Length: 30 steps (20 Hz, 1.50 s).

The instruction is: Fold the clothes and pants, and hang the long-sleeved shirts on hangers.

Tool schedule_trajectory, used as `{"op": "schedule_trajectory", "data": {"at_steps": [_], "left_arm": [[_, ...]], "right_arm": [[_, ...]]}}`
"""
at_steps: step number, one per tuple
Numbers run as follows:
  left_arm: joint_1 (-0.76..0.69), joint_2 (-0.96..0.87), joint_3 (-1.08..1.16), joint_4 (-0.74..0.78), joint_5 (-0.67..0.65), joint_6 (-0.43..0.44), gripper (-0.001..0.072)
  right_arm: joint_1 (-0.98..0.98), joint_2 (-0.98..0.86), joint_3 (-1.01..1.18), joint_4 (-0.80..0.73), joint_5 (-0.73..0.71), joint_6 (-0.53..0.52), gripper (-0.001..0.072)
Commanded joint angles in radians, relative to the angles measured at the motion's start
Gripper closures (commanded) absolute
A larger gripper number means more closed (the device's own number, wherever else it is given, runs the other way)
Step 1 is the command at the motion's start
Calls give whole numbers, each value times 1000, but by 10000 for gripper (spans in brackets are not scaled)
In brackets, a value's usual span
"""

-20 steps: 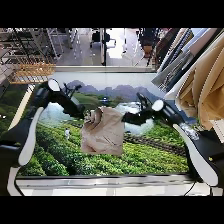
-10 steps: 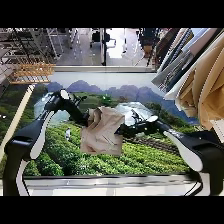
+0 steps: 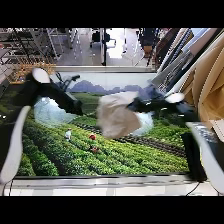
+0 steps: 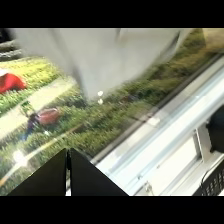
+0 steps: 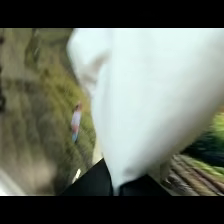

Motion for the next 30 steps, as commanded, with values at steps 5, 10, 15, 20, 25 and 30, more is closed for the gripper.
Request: {"op": "schedule_trajectory", "data": {"at_steps": [5,10,15,20,25,30], "left_arm": [[0,329,0,-1,-92,5,689],[0,363,0,-1,-90,47,690],[0,347,-5,-1,-87,46,690],[0,348,-68,-1,-84,46,689],[0,348,-116,197,-84,10,690],[22,355,-116,831,-71,-111,689]], "right_arm": [[-785,335,2,-187,288,83,705],[-1323,354,-271,-296,376,-55,705],[-1611,397,-721,-480,47,-95,702],[-1619,397,-678,-452,-25,-90,13],[-1446,397,-498,220,40,-6,32],[-817,397,-443,19,77,-132,32]]}}
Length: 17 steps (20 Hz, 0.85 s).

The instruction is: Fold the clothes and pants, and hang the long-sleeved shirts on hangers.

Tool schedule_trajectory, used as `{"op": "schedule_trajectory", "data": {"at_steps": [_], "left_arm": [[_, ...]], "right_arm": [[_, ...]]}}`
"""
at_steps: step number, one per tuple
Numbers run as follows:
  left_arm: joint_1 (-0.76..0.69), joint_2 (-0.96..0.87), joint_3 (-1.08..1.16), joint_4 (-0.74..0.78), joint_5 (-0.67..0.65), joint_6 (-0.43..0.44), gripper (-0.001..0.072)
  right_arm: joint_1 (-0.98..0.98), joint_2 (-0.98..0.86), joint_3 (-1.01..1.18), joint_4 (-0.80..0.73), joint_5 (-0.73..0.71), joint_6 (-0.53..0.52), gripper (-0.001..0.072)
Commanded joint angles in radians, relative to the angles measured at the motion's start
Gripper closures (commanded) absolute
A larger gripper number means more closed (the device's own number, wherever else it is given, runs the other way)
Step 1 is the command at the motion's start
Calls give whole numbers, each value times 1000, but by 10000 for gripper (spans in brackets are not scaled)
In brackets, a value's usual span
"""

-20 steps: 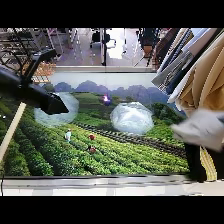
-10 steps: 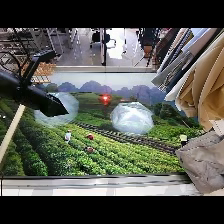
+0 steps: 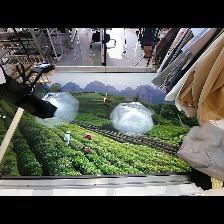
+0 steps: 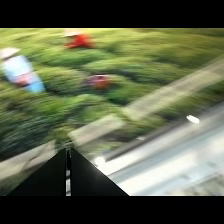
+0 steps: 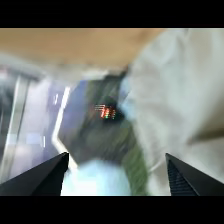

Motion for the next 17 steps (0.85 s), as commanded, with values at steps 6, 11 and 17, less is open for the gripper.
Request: {"op": "schedule_trajectory", "data": {"at_steps": [6,11,17], "left_arm": [[110,6,-4,401,71,-233,689],[109,6,-4,400,71,-233,689],[109,6,-4,400,71,-233,689]], "right_arm": [[1033,1,33,-879,-335,-72,700],[1149,1,33,-881,-691,-78,700],[1160,1,33,-882,-818,-78,701]]}}
